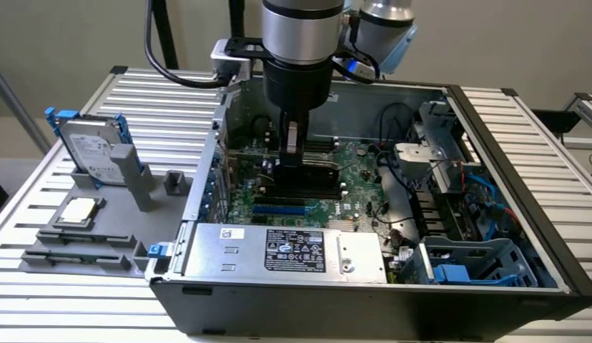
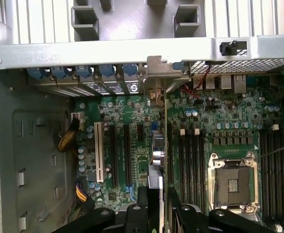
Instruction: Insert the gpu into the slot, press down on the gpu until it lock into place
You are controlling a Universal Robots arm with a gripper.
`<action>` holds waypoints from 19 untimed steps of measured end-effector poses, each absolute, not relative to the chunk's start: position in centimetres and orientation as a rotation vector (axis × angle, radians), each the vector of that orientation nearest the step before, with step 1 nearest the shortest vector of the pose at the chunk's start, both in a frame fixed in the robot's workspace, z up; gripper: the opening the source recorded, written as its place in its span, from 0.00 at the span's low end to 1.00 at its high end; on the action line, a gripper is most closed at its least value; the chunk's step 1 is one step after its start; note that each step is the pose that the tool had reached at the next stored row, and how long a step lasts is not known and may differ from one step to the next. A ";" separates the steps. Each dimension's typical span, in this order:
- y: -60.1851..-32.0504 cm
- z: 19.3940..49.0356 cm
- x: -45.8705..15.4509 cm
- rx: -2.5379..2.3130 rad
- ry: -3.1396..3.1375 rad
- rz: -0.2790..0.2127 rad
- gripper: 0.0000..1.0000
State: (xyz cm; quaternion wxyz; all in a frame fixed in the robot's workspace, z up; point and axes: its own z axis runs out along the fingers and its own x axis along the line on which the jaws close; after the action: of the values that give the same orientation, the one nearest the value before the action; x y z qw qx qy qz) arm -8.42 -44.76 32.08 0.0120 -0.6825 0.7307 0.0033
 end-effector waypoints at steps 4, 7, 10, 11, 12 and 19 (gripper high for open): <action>-44.8 31.4 -8.4 -2.141 2.266 0.011 0.27; -44.8 30.8 -8.4 -2.154 2.254 0.011 0.27; -44.8 30.3 -8.4 -2.169 2.239 0.011 0.27; -44.8 30.1 -8.4 -2.174 2.235 0.011 0.27; -44.8 29.9 -8.4 -2.177 2.231 0.011 0.27; -44.8 28.6 -8.4 -2.186 2.223 0.011 0.27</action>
State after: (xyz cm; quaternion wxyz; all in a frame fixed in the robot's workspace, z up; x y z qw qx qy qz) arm -8.42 -44.75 28.62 0.0120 -0.7012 0.7128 0.0036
